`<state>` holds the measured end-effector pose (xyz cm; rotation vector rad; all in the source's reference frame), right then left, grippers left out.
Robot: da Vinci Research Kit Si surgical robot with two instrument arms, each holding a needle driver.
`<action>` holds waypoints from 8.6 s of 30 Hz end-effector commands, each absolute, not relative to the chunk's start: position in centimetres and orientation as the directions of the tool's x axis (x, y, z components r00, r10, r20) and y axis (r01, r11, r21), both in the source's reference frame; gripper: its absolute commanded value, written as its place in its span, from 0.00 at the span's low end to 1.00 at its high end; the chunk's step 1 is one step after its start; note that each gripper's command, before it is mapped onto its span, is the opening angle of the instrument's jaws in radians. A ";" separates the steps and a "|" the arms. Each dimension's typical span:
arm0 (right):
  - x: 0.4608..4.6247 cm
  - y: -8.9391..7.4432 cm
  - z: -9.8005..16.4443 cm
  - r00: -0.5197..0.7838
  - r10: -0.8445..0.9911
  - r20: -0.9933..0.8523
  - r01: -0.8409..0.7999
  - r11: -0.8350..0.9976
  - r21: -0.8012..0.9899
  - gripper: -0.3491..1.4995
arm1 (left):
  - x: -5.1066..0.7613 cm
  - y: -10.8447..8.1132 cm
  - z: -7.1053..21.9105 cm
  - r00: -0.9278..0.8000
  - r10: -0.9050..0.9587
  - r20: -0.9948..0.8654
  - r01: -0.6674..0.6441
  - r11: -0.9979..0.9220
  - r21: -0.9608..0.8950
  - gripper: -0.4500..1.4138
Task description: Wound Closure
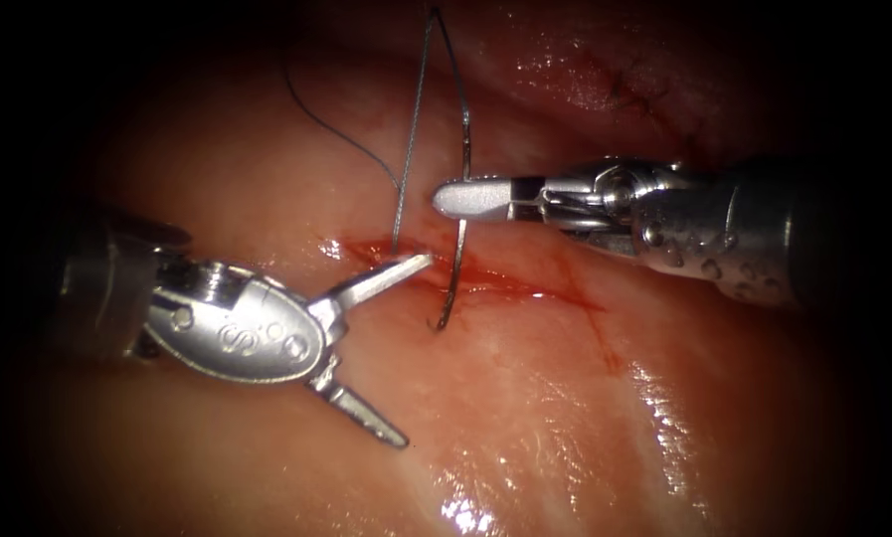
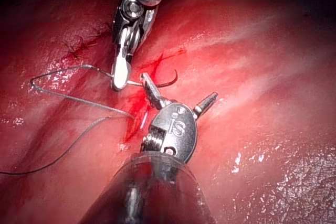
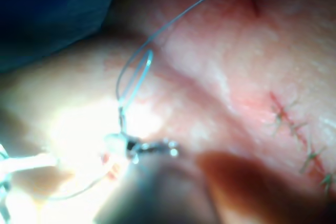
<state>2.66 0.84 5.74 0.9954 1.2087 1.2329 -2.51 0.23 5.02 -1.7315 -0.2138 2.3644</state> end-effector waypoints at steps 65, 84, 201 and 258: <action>2.82 1.0 5.6 0.231 0.249 -0.941 -0.354 0.922 0.157 0.00 | -2.44 1.0 7.0 -0.603 0.419 -0.679 -0.036 -0.865 -0.501 0.08; 3.04 1.0 5.9 0.338 0.022 -0.941 -0.303 0.949 -0.087 0.00 | -2.45 0.9 7.2 -0.612 0.413 -0.674 -0.018 -0.860 -0.511 0.04; 3.09 0.8 5.9 0.158 0.166 -0.973 -0.425 0.901 0.085 0.00 | -1.75 0.4 6.1 -0.630 0.443 -0.638 -0.130 -0.870 -0.477 0.13; 3.08 0.9 6.3 -0.065 0.599 -0.798 -0.281 0.757 0.590 0.00 | -1.94 0.0 6.1 -0.620 0.428 -0.658 -0.099 -0.874 -0.475 0.09</action>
